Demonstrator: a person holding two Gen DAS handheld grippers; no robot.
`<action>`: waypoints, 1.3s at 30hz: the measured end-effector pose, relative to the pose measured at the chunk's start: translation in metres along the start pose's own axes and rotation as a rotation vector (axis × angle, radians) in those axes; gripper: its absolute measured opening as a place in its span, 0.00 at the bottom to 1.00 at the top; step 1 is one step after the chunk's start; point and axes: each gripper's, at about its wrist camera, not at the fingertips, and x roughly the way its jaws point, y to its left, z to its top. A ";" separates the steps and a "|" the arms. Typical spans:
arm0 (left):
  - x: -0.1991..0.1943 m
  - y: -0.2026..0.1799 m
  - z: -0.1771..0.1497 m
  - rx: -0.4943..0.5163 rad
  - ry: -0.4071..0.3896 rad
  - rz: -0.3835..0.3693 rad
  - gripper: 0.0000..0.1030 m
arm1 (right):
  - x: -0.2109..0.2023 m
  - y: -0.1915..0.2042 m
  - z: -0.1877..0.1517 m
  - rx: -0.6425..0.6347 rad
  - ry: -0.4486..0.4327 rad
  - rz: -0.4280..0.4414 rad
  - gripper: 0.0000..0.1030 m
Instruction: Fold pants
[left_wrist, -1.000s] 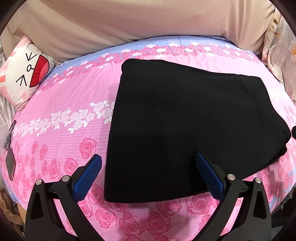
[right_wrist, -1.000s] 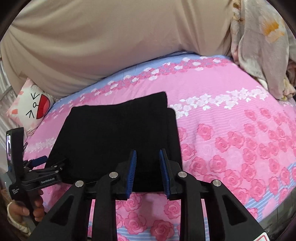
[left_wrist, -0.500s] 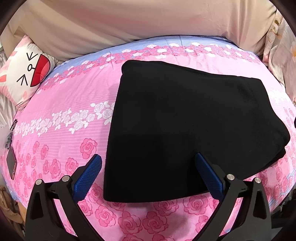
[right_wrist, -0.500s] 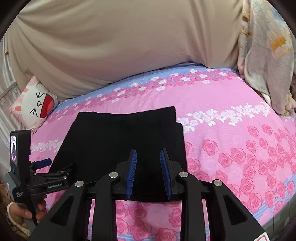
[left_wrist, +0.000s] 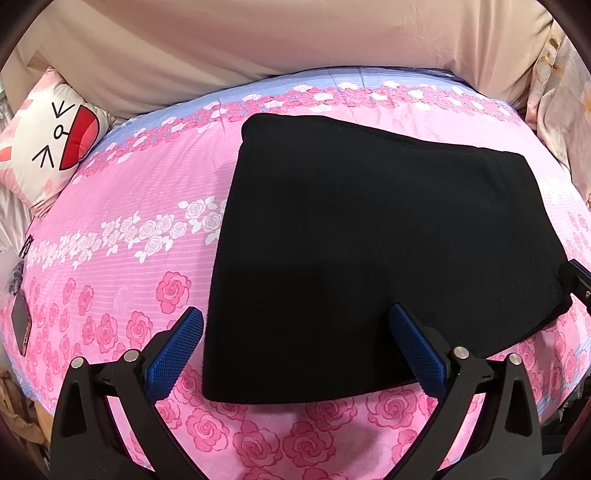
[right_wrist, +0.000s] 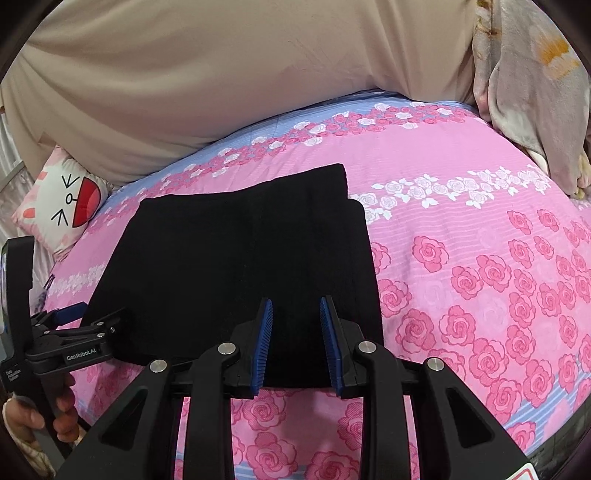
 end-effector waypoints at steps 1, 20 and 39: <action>0.000 -0.001 0.000 0.003 -0.002 0.004 0.96 | 0.000 -0.001 -0.001 -0.002 0.000 -0.001 0.24; -0.005 -0.005 0.002 0.000 -0.011 0.015 0.95 | -0.017 0.025 0.021 -0.054 -0.050 0.038 0.32; -0.015 0.022 0.001 -0.085 -0.043 -0.151 0.95 | -0.028 -0.035 0.005 0.097 -0.056 -0.043 0.64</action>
